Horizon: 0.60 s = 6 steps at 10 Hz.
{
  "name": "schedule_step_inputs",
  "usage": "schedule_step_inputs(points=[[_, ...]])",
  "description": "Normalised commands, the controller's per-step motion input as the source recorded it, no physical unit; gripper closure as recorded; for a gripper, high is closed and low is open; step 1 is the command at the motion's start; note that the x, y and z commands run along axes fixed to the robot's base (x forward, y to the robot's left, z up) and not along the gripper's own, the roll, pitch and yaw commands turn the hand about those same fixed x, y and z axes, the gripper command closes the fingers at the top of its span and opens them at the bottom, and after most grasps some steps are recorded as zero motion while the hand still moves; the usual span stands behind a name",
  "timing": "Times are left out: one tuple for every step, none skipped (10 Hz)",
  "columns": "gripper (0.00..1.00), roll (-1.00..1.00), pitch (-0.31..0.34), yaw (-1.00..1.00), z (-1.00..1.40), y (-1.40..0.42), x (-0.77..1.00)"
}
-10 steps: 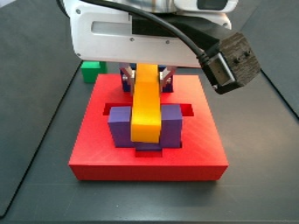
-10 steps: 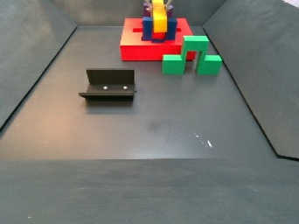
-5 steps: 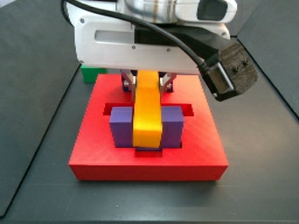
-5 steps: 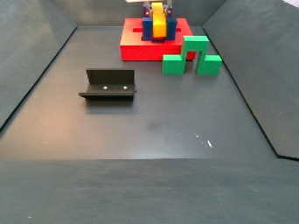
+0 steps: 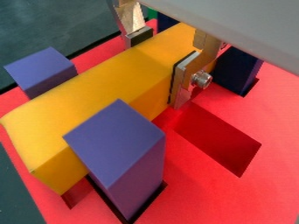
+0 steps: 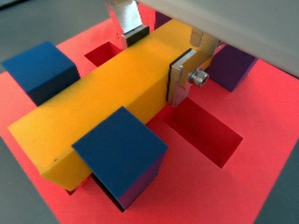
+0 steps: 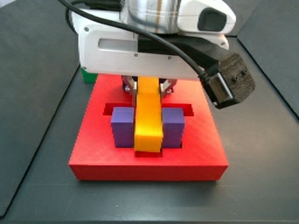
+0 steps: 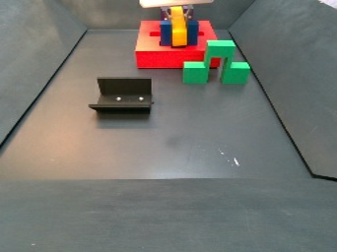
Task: Pick up the yellow object. Move up. Move to above the board. Insert the yellow object.
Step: Insert the yellow object.
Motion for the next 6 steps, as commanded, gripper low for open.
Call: schedule_step_inputs(points=[[1.00,0.00,0.026,0.00,-0.20,0.00,0.02],[1.00,0.00,0.019,0.00,-0.20,0.00,0.01],[1.00,0.00,0.011,0.00,-0.18,-0.01,0.04],[1.00,0.00,0.009,0.00,-0.16,-0.01,0.08],[1.00,0.00,0.003,0.00,-0.16,-0.01,0.19],[1.00,0.00,0.001,0.00,-0.15,-0.01,0.20]])
